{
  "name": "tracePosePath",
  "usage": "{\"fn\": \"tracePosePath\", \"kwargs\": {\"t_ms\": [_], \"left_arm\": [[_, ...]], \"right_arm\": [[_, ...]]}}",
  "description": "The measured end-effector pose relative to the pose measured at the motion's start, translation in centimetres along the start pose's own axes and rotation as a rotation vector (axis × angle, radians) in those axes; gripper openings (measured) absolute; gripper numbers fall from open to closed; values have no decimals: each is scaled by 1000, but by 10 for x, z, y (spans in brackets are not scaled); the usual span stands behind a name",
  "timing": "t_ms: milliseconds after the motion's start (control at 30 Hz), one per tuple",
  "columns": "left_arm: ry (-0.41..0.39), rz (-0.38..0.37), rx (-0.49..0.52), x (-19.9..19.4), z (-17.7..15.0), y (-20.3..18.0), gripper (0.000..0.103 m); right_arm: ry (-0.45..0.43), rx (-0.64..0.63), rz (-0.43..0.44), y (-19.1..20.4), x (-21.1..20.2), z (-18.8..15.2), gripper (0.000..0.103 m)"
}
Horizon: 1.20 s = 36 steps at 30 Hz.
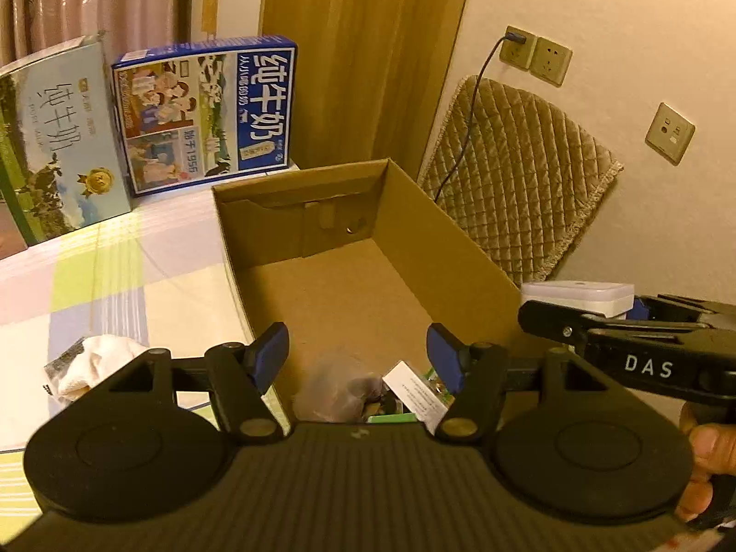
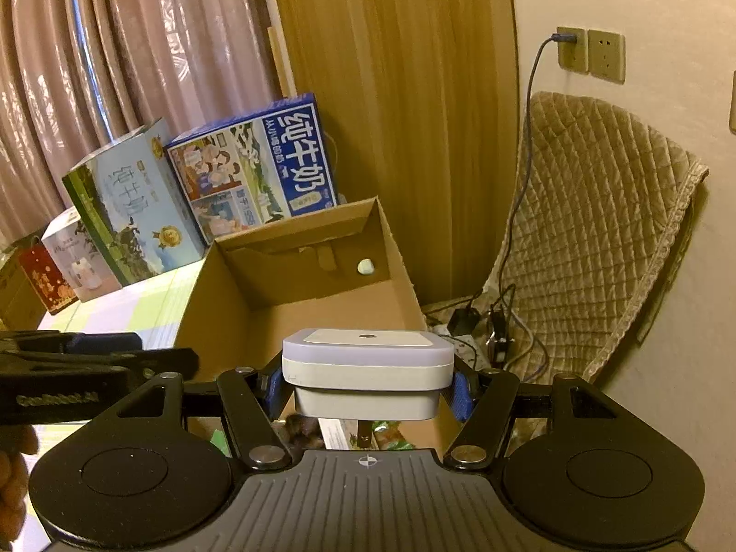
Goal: Organize objects
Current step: 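Open both grippers to drop the toothpick box and plug adapter, then move both open tools back over the glove and snack packet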
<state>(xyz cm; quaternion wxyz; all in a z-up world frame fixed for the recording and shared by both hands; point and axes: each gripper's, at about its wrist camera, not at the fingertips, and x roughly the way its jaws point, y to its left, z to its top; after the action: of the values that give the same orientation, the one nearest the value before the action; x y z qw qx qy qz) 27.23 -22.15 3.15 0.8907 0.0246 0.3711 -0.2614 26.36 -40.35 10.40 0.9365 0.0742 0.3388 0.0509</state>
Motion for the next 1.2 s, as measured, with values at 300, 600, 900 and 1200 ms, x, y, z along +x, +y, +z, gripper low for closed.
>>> {"fn": "tracePosePath", "kwargs": {"t_ms": [300,600,900,1200], "left_arm": [[-25,37,-35,-23,-8,20,63],[-28,81,-73,-41,-24,44,66],[-45,115,-112,-74,-46,58,74],[-78,192,-159,-133,-83,78,84]], "right_arm": [[9,7,43,14,7,1,62],[-14,73,130,15,12,12,70],[-16,65,119,18,-24,-4,76],[-62,16,152,56,-75,-23,96]]}}
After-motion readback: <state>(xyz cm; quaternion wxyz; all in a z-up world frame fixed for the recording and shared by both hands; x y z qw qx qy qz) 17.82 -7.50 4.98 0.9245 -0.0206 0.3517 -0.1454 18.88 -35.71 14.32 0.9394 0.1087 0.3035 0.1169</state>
